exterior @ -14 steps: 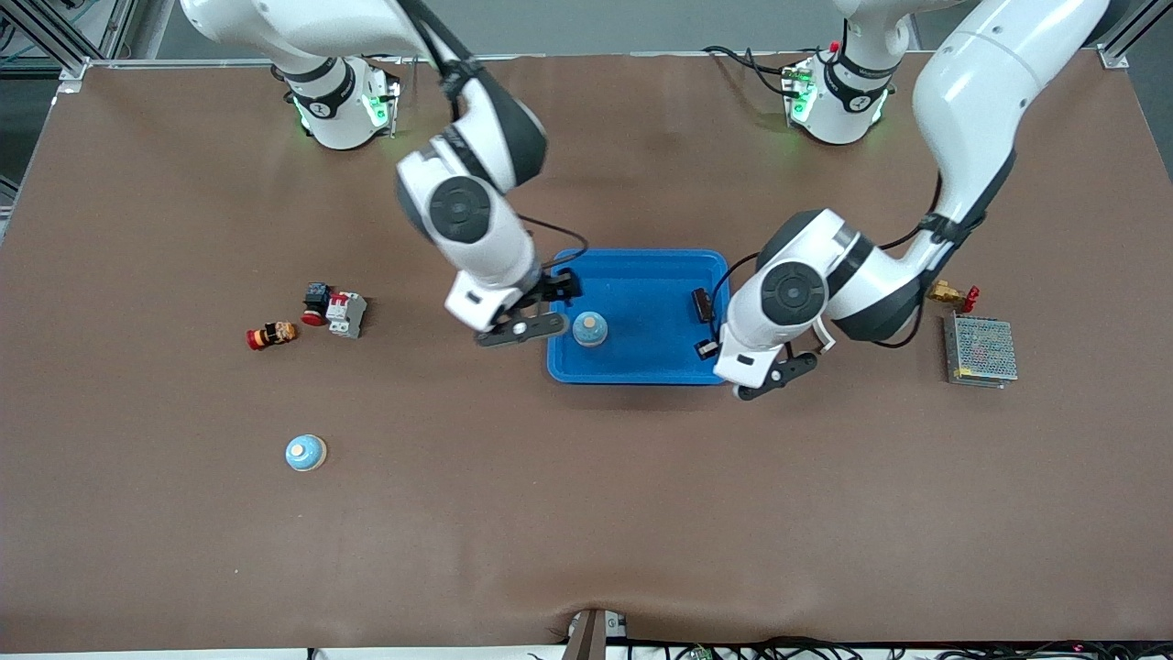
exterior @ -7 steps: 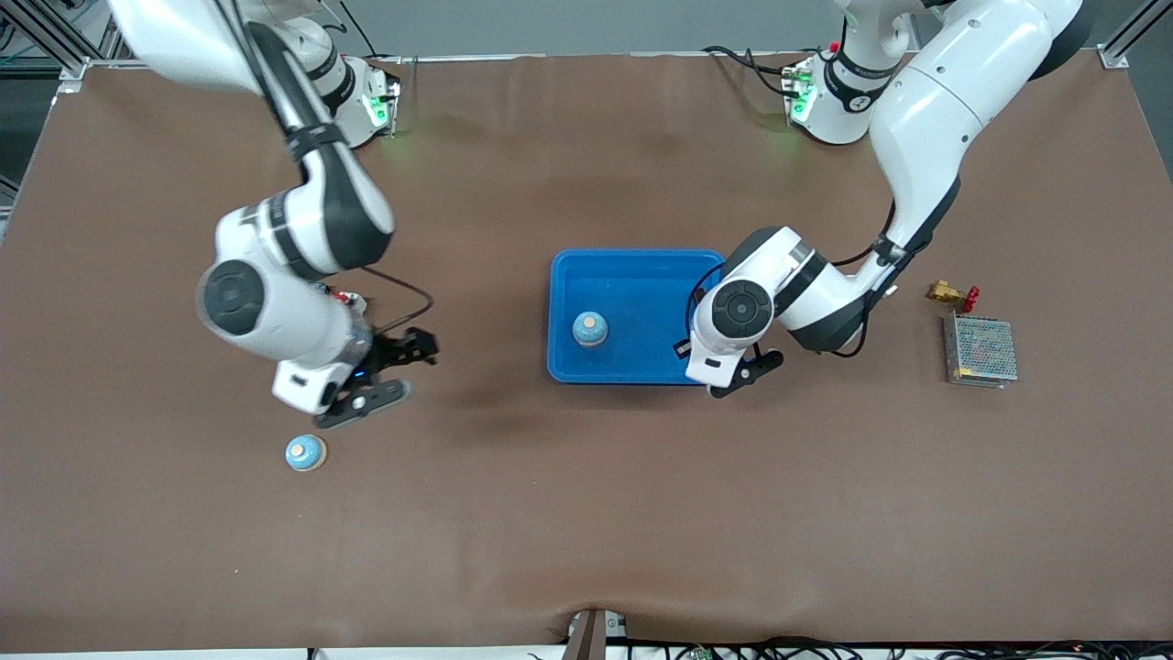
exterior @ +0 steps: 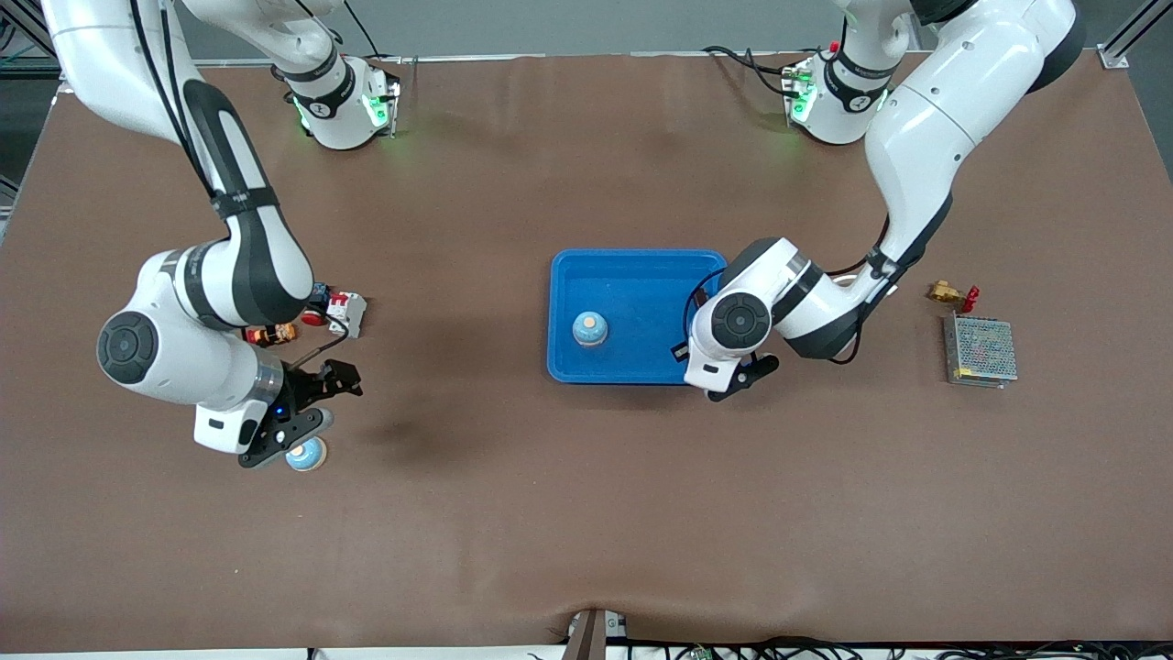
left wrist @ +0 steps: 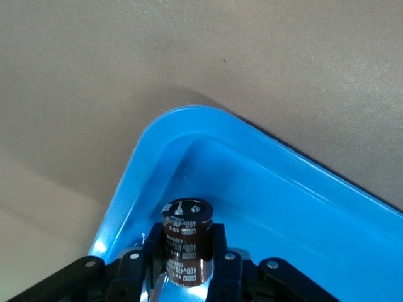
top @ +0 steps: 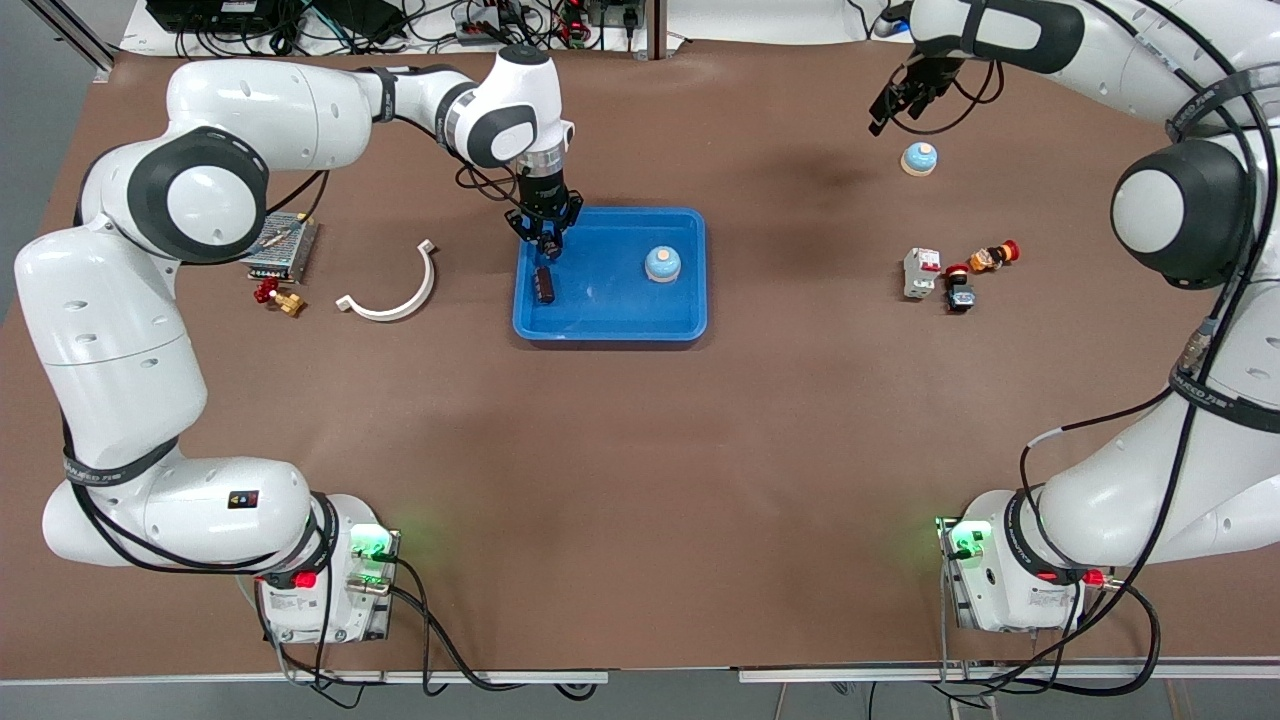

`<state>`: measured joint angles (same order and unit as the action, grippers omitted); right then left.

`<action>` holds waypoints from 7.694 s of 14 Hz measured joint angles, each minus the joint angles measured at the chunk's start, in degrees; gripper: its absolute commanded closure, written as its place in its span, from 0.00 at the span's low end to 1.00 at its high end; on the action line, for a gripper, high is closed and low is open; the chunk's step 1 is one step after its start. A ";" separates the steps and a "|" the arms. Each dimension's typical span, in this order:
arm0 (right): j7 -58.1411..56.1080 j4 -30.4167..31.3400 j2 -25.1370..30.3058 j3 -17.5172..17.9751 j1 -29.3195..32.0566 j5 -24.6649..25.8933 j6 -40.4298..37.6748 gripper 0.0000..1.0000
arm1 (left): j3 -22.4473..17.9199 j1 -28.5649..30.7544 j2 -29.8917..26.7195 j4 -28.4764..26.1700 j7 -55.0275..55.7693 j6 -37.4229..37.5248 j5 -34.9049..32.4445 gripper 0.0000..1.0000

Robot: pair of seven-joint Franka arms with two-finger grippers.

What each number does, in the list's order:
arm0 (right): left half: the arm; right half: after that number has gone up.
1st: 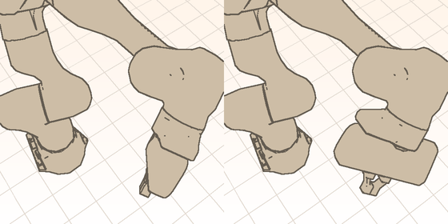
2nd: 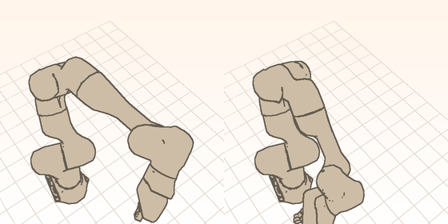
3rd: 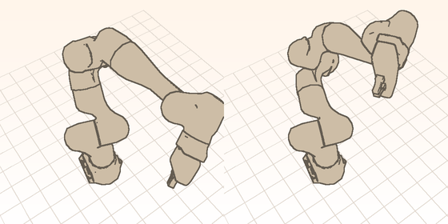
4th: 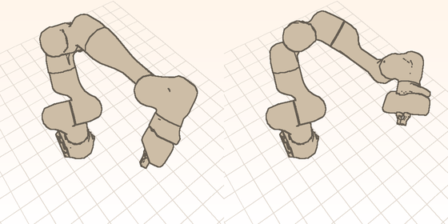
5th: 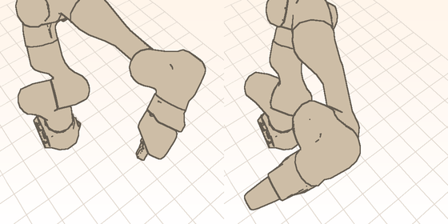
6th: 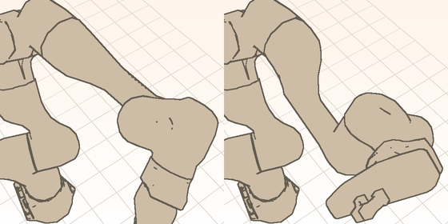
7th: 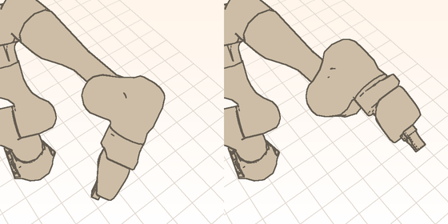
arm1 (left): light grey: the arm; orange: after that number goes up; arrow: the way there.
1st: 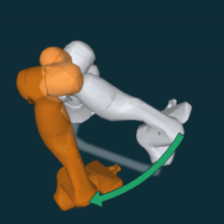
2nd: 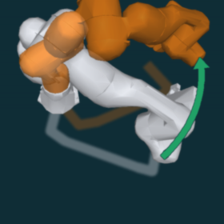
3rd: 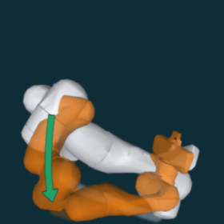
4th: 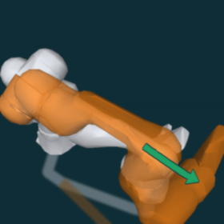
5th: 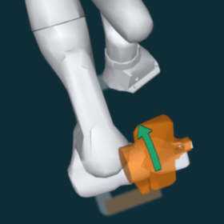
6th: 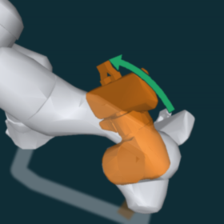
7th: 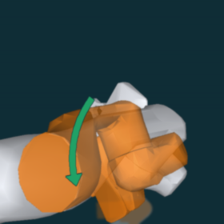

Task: Place electrolytic capacitor and blue bell in tray
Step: 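Release the bell into the tray while the left gripper carries the capacitor, then release the capacitor into the tray while the right gripper reaches the bell, then grasp the second bell with the right gripper while the left gripper withdraws, then carry the bell over the tray with the right gripper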

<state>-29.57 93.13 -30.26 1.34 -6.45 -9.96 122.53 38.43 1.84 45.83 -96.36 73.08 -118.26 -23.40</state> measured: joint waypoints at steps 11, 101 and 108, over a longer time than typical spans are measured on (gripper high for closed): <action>-13.16 -1.61 -6.61 -0.01 2.97 0.47 7.27 0.00 | -0.77 -0.17 1.11 0.57 0.00 -1.14 0.00 0.00; 34.52 -15.43 -15.00 17.92 -0.93 8.99 -3.04 0.73 | -35.82 -5.58 -53.26 -0.47 -63.02 30.42 23.86 0.00; 62.08 -18.79 -14.11 18.01 -14.84 9.37 -1.45 0.73 | -35.83 -5.56 -53.26 -0.60 -63.02 30.42 23.86 0.00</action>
<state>32.51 74.35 -44.37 19.35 -21.30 -0.59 121.07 2.60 -3.73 -7.42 -96.96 10.06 -87.84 0.46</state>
